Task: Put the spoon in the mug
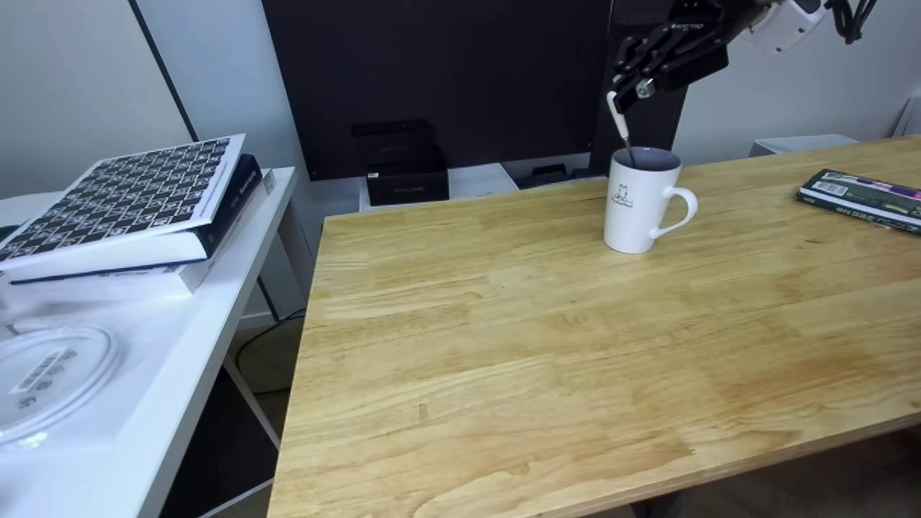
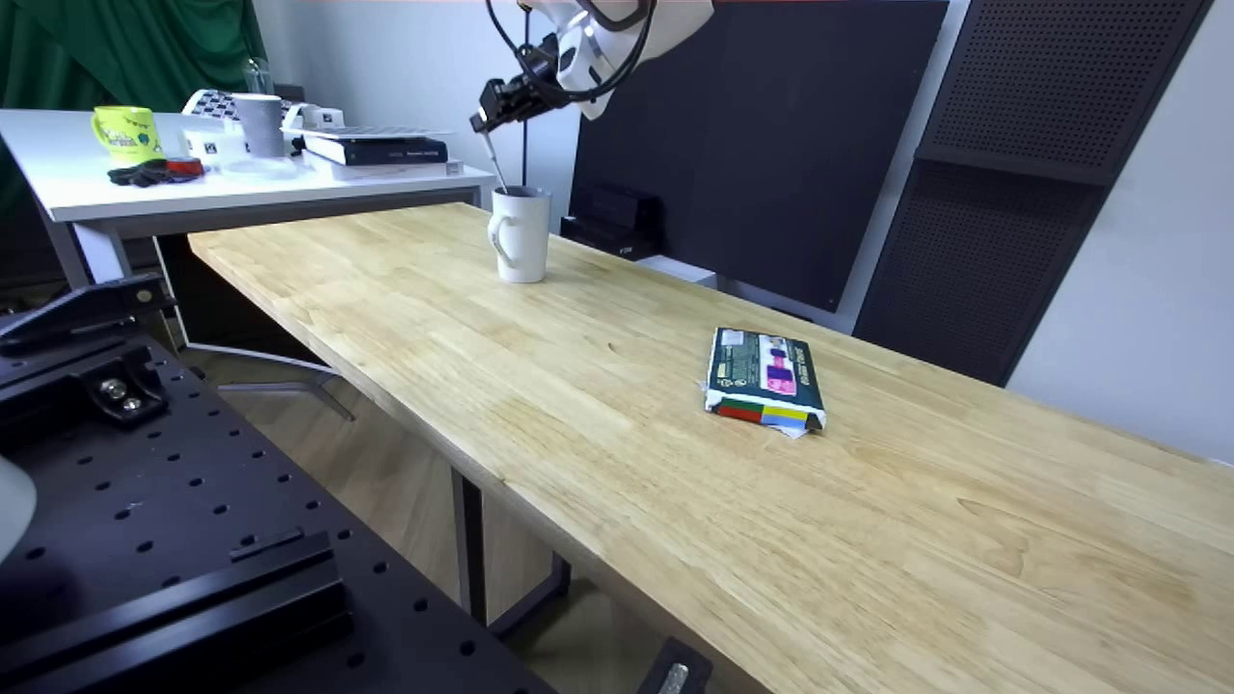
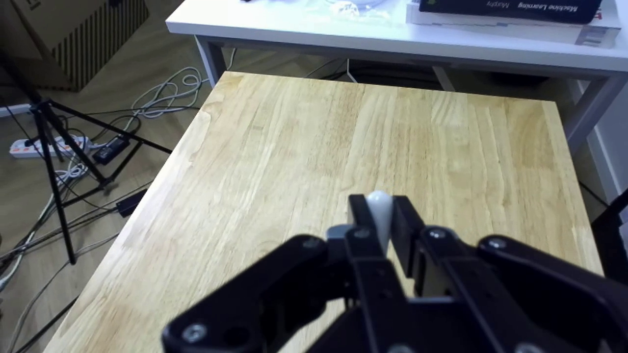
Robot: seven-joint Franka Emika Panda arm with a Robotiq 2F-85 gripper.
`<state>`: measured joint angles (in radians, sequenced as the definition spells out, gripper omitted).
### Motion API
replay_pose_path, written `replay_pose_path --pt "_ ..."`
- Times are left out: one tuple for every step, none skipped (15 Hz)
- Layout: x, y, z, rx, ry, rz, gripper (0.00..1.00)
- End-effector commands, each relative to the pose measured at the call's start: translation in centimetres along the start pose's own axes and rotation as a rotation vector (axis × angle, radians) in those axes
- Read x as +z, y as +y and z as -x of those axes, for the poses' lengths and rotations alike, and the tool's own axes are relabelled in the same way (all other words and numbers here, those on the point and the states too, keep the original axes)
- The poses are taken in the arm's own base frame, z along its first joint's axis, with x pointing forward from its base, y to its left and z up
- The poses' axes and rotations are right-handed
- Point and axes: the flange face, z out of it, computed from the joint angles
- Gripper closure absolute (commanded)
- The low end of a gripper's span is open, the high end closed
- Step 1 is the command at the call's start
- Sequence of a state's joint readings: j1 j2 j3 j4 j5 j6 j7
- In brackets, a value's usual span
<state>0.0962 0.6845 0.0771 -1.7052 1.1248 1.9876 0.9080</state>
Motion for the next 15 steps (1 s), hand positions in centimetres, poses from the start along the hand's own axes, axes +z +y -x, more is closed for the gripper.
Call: replay_pose_path --pt "-0.3 0.0 0.0 0.04 -0.015 -0.006 0.59" --pt "-0.4 0.0 0.1 0.032 -0.011 -0.004 0.58" --pt "-0.4 -0.1 0.5 0.024 -0.006 -0.002 0.53" --pt "-0.4 -0.1 1.1 0.011 0.002 -0.001 0.46" --pt "-0.3 -0.2 1.8 -0.003 0.008 0.004 0.39" --pt "-0.2 -0.3 2.7 -0.019 0.015 0.007 0.33" --pt "0.1 -0.2 3.9 -0.044 0.026 0.016 0.26" --pt "0.4 -0.1 5.5 -0.081 0.054 0.036 0.19" --pt "0.8 0.1 6.9 -0.121 0.085 0.063 0.12" --pt "1.2 0.5 8.5 -0.17 0.133 0.111 0.05" --pt "1.6 1.2 10.2 -0.208 0.172 0.142 0.02" --pt "2.0 1.8 11.7 -0.252 0.214 0.171 0.0" --pt "2.4 2.6 13.3 -0.294 0.258 0.201 0.0" --pt "2.7 3.3 14.7 -0.337 0.305 0.23 0.0" --pt "3.1 4.1 15.9 -0.373 0.357 0.255 0.0"
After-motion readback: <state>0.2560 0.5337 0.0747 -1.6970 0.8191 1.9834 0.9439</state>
